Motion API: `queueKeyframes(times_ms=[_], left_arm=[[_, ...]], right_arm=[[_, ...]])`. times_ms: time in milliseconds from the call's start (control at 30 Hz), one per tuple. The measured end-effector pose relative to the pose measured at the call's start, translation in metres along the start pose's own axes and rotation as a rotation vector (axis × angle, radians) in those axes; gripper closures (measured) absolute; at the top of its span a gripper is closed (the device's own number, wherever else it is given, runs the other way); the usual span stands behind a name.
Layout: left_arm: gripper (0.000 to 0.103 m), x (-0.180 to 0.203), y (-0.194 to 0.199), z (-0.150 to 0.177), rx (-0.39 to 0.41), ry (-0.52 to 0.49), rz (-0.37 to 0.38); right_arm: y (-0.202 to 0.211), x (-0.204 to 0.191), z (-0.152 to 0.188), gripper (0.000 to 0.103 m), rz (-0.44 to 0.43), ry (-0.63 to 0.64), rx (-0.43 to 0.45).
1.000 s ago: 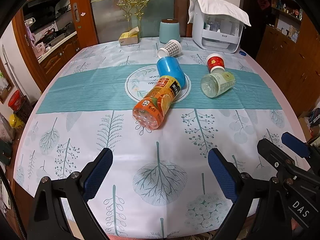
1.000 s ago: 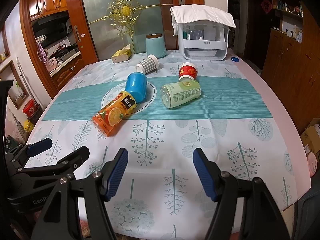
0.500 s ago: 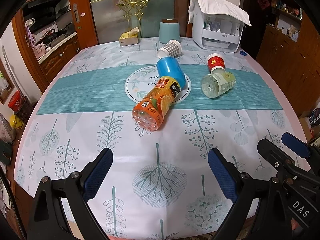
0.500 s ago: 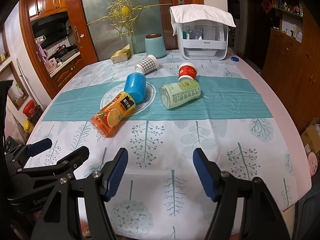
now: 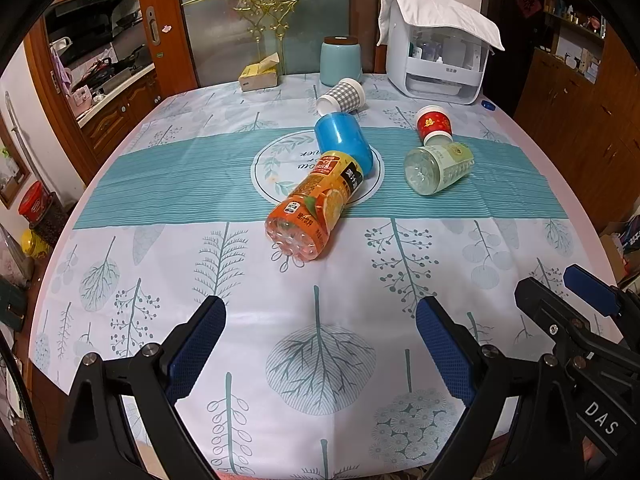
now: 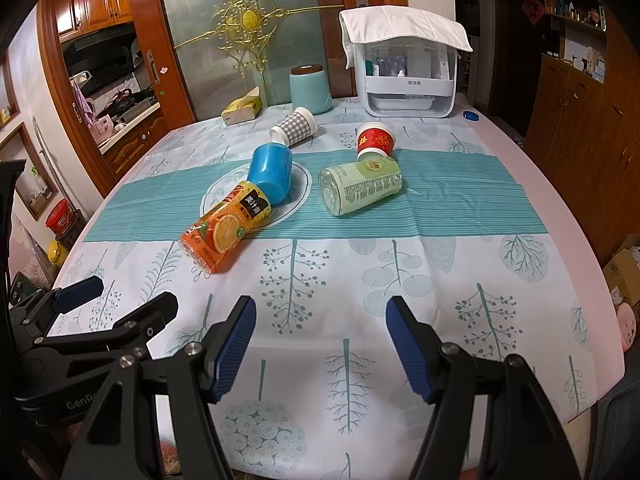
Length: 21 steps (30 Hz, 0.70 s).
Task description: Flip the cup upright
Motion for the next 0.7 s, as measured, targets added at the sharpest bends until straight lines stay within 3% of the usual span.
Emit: queueKeyframes(times_ms=[700], left_arm=[[0.008,-0.0068,-0.0035,-0.0018,0.004,-0.006,-0.01]], right_arm=[[-0.0073,-0.0018,-0.0018,0.035,0.0,0.013,-0.001]])
Point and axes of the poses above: each gripper's, at about its wrist camera, not at the fingertips, and y roughly against the way its jaws point, x to its right, z to its underside, the point moved 4 cm from there along -y, roughly the way its jaws point, and after that the axes turned 6 degrees about y, right-handed, at the moved point
